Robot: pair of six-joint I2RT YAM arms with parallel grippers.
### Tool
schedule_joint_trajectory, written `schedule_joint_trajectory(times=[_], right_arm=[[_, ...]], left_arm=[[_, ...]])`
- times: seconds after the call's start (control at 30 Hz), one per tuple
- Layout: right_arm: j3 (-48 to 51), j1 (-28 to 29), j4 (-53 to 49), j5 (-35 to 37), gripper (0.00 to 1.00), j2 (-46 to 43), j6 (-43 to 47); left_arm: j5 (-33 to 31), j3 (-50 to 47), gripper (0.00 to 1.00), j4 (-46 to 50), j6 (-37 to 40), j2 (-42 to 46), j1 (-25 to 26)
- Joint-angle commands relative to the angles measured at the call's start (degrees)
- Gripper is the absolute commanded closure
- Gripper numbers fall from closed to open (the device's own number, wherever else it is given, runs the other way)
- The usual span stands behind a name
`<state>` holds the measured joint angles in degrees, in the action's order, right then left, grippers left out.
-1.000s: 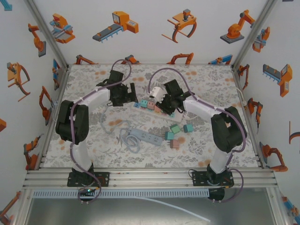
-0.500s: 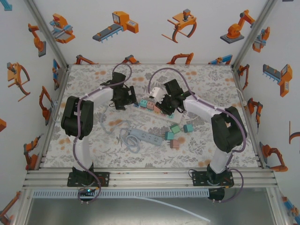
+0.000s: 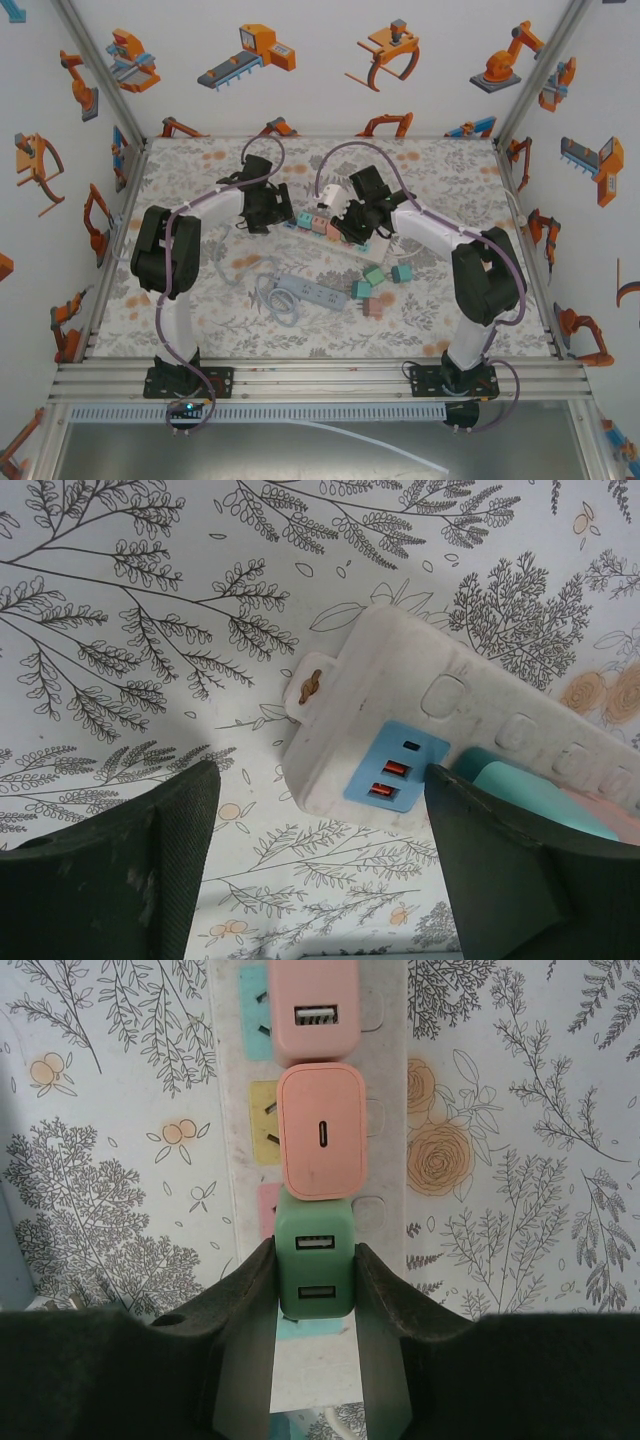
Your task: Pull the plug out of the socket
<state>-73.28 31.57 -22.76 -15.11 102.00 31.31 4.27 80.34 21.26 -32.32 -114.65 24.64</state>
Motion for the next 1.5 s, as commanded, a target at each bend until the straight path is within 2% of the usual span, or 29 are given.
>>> schedule_joint_trajectory(times=[0.0, 0.2, 0.57, 0.8, 0.93, 1.07, 1.2, 1.37, 1.47], right_arm=[[-3.69, -0.46, 2.37, -2.77, 0.91, -1.88, -1.13], [-4.16, -0.79, 3.18, -4.39, 1.00, -1.69, -2.33], [-3.85, -1.99, 6.15, -5.01, 1.00, -3.89, -4.50], [-2.82, -3.09, 8.79, -5.89, 1.00, -8.94, -7.88], [-1.05, -3.77, 11.74, -4.93, 1.00, -13.61, -13.28], [2.86, -6.71, 16.11, -4.81, 1.00, -19.67, -26.17], [9.56, -10.71, 20.28, -4.20, 1.00, -27.84, -40.69], [18.42, -16.47, 19.93, -3.18, 1.00, -38.08, -57.00], [23.07, -19.52, 16.06, -2.38, 1.00, -43.56, -65.68]], left_arm=[[-8.91, -2.63, 0.28, 6.77, 1.19, -3.21, 0.45], [-12.31, -3.42, 0.31, 6.96, 1.20, -3.30, 0.76], [-12.72, -4.13, 0.31, 6.34, 0.92, -2.58, 1.02], [-12.12, -3.44, 0.29, 6.67, 1.79, 3.08, 0.49], [-10.75, -2.02, 0.28, 8.20, 3.23, 8.77, -0.20], [-9.52, -1.65, 0.27, 8.71, 5.37, 16.04, -0.38], [-4.03, -3.40, 0.27, 6.26, 9.00, 25.17, -0.65], [10.85, -8.13, 0.22, 2.30, 20.49, 37.39, -0.74], [19.15, -11.69, 0.19, 1.63, 28.25, 44.84, -0.78]])
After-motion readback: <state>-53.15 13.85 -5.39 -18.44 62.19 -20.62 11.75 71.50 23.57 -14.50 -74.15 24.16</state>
